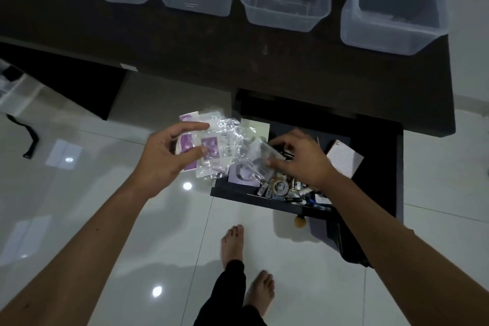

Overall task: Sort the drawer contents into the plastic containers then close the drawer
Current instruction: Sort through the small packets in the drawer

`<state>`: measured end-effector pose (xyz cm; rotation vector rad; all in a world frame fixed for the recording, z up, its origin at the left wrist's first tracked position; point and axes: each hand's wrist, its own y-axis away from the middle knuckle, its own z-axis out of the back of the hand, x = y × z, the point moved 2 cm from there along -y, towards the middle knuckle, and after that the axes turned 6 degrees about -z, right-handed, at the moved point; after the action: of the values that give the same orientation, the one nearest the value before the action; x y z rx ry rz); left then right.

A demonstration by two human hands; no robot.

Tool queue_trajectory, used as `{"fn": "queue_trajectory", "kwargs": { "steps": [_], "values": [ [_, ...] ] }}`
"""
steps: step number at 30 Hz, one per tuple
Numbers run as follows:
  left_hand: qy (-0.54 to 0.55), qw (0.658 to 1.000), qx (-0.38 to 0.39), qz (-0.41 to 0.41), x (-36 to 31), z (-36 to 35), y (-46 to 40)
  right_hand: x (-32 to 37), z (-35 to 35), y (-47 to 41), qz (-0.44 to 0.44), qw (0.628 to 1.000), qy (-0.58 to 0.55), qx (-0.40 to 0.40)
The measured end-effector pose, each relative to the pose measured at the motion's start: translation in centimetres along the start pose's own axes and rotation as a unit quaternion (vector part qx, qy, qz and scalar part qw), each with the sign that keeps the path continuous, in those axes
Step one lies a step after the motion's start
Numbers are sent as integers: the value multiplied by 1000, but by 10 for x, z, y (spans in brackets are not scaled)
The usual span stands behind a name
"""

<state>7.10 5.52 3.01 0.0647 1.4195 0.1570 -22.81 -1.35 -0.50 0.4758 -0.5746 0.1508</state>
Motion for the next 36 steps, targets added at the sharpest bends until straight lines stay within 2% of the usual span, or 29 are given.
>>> {"fn": "queue_trajectory", "kwargs": {
  "steps": [3,6,10,14,19,26,29,36],
  "values": [
    [21,1000,-12,9,-1,8,3,0,-12,1,-12,997,76,-12],
    [24,999,-18,12,-2,15,2,1,-15,-3,-11,996,73,-49],
    [23,1000,-19,10,-3,15,1,-1,-14,-6,-40,999,-7,-37],
    [23,1000,-13,6,-3,10,-1,-8,-13,-8,-50,998,-32,-26],
    [20,1000,-2,-2,-5,4,-2,-15,8,0,-92,981,-171,6],
    [-22,999,23,-35,-7,-11,-9,-12,44,18,-63,914,-401,21],
    [-27,999,30,-23,-8,-18,-13,-16,60,24,-58,914,-401,-1],
    [-70,994,73,-27,-22,-52,-24,-21,89,43,33,920,-390,-34]
  ]
}}
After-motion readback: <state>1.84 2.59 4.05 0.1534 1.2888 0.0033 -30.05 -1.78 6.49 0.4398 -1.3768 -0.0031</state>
